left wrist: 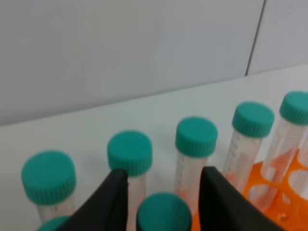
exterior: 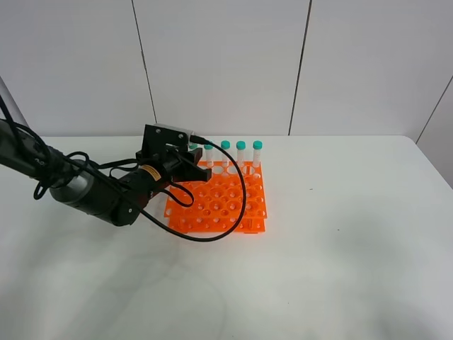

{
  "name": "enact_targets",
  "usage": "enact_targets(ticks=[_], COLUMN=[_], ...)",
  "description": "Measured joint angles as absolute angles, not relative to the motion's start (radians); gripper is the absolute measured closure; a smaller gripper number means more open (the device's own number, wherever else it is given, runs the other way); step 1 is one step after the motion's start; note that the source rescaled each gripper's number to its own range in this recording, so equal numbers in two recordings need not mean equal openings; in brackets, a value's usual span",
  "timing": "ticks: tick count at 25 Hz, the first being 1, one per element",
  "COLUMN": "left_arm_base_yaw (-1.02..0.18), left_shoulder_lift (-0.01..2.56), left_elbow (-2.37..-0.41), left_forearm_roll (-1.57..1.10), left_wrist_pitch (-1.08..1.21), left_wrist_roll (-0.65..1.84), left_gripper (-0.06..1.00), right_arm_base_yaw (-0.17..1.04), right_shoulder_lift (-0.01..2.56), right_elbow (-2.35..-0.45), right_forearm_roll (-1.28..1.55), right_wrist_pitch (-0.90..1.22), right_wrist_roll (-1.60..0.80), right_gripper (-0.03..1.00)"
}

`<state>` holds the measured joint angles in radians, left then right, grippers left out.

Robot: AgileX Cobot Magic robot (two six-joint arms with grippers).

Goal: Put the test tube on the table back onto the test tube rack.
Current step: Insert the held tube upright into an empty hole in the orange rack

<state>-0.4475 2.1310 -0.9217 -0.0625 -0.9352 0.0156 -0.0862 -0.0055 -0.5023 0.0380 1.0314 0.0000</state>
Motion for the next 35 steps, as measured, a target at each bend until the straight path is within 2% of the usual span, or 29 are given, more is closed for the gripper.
enact_targets(ticks=[17, 22, 25, 35], left_arm_base_yaw=[-0.448, -0.411, -0.385, -0.259], left_shoulder_lift=[2.040, 1.998, 1.975, 1.963], left_elbow=[-0.921, -0.920, -0.920, -0.920], left_forearm_roll=[-0.063, -0.057, -0.054, -0.037], left_wrist_pitch=[-0.930, -0.889, -0.871, -0.832], left_wrist_roll=[0.063, 0.081, 0.081, 0.033], left_gripper=[0.76, 0.75, 0.65, 0.06], right_arm_base_yaw=[-0.086, -0.086, -0.086, -0.086], right_shoulder_lift=[-0.006, -0.006, -0.006, -0.006], right_elbow=[-0.502, -0.502, -0.502, -0.502], right_forearm_roll=[0.038, 0.038, 0.038, 0.038], right_wrist_pitch=[1.031, 1.031, 1.031, 1.031], right_wrist_roll=[0.000, 0.000, 0.000, 0.000], right_gripper=[0.43, 0.43, 0.43, 0.43])
